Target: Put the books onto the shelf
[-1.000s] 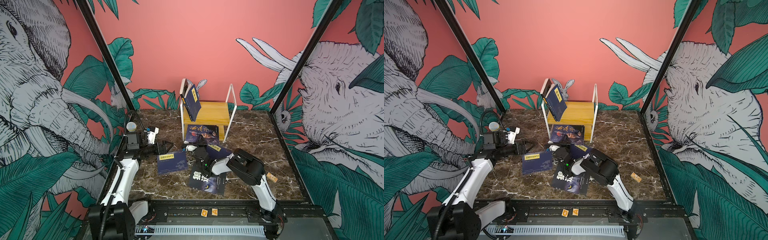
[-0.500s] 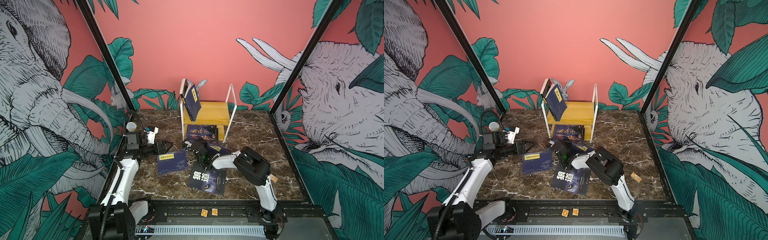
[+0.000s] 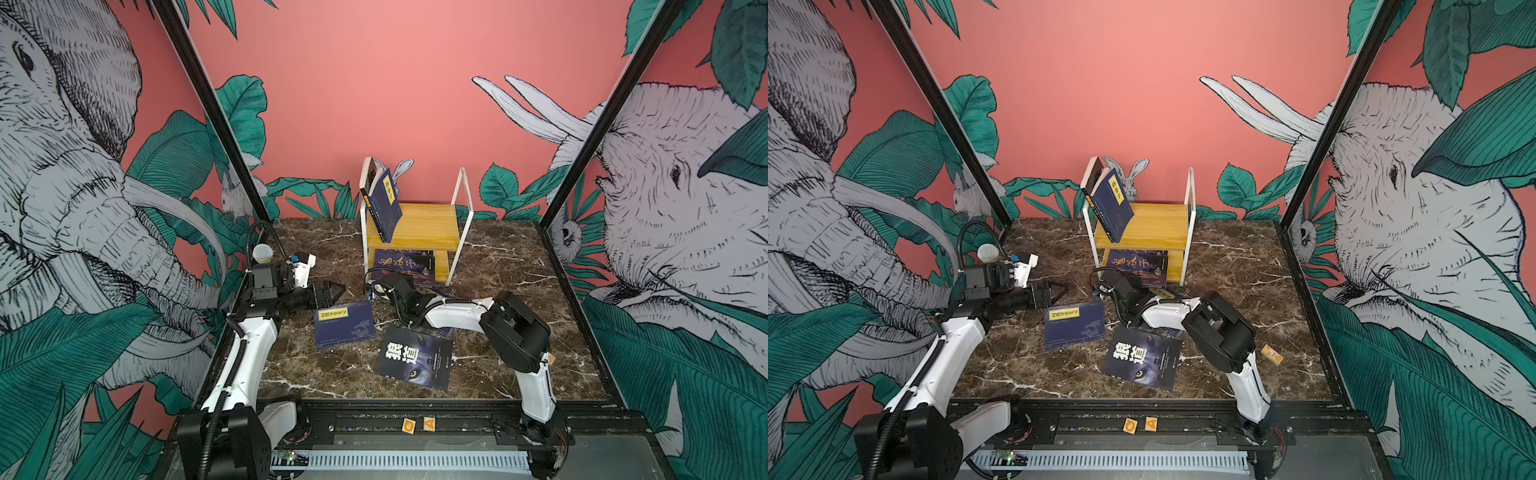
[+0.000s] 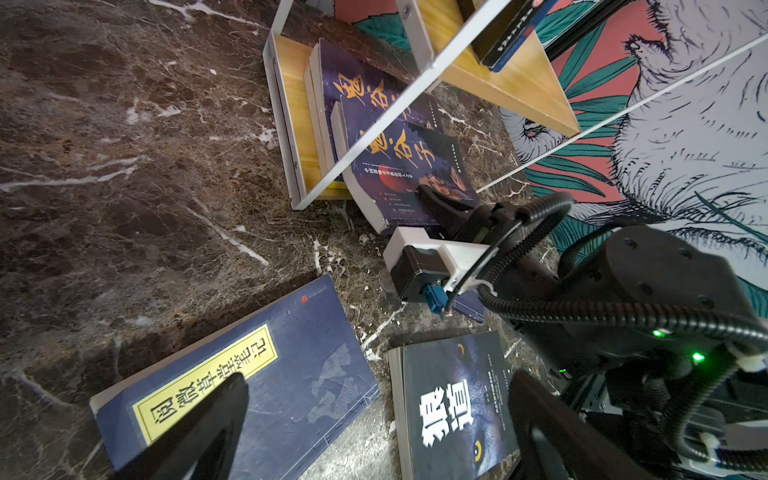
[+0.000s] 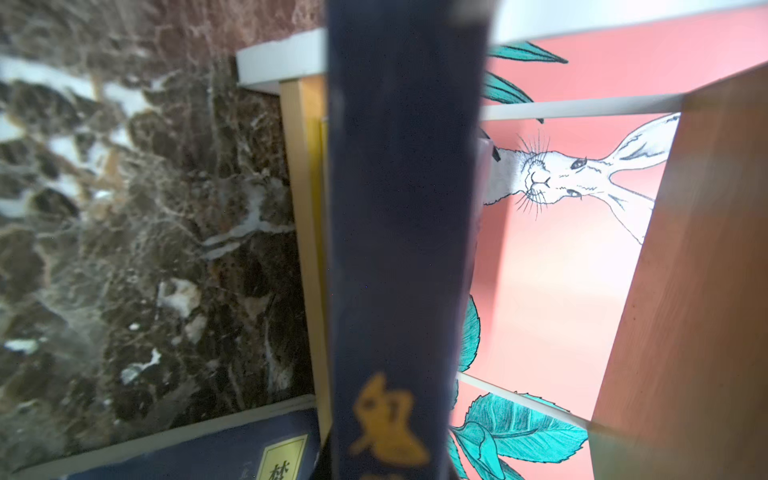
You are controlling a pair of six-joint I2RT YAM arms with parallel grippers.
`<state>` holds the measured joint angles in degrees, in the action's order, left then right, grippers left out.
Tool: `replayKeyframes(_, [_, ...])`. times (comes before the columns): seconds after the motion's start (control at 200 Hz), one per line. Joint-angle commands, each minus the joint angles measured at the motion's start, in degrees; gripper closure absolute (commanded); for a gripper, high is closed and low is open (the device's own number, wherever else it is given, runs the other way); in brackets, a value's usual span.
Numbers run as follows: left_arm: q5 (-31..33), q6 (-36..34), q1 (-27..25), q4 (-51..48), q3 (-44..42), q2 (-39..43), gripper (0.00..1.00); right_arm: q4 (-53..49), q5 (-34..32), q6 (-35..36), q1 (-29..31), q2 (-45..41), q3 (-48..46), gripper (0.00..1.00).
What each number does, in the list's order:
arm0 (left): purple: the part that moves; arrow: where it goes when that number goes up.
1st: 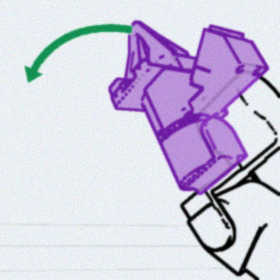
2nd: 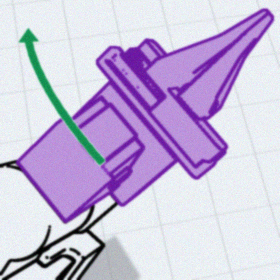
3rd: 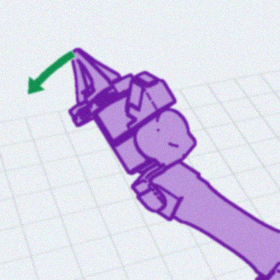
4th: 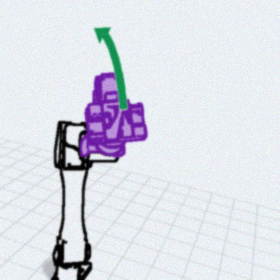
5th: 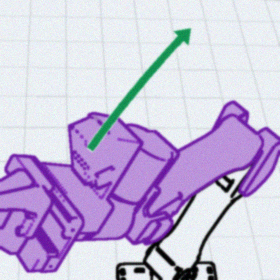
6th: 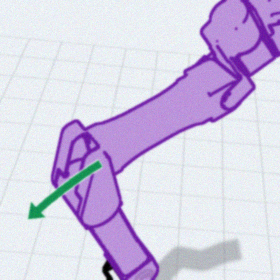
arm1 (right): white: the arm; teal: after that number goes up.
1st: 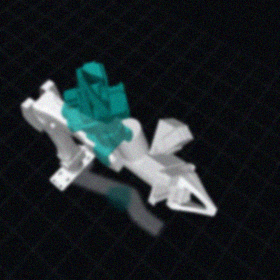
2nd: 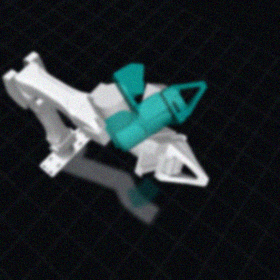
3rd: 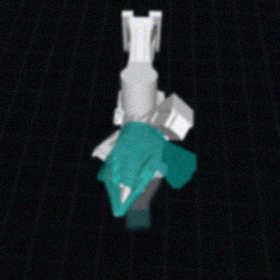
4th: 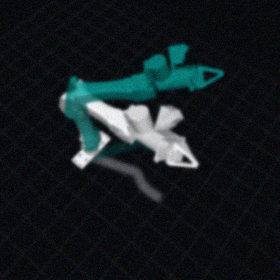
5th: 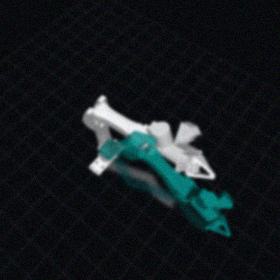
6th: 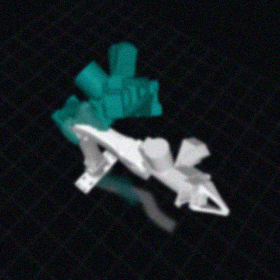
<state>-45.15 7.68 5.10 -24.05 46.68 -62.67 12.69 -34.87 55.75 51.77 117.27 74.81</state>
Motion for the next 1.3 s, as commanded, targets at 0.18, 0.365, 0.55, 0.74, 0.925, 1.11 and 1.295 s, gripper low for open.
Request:
replayKeyframes(0.18, [-1.4, 0.4, 0.8, 1.2, -0.4, 1.5, 0.01, -3.0, 1.5, -0.8, -1.5, 0.5, 5.3, 0.94])
replayKeyframes(0.365, [-1.4, 0.5, 1.0, 1.1, -0.3, 1.6, 0.01, -3.8, 1.3, -1.4, -2.2, 1.8, 6.8, 0.93])
replayKeyframes(0.55, [-1.5, 0.3, 1.2, 0.7, -0.2, 1.6, 0.01, -6.4, 2.1, -2.3, -2.5, 2.5, 8.6, 0.86])
replayKeyframes(0.74, [-1.4, 0.1, 1.2, 1.0, -0.6, 1.7, 0.01, -13.1, 5.4, -4.6, -2.9, 1.7, 10.3, 0.67])
replayKeyframes(0.925, [-1.6, 0.3, 1.3, 1.5, -0.7, 1.5, 0.01, -20.1, 11.5, -6.5, -3.6, 0.4, 11.4, 0.48])
replayKeyframes(1.11, [-1.6, 0.4, 1.4, 1.1, -0.4, 1.5, 0.01, -22.5, 11.8, -6.0, -4.3, 1.3, 13.2, 0.48])
replayKeyframes(1.295, [-1.8, 0.5, 1.6, 0.8, -0.3, 1.6, 0.01, -22.5, 11.6, -5.3, -4.7, 3.0, 15.9, 0.63])
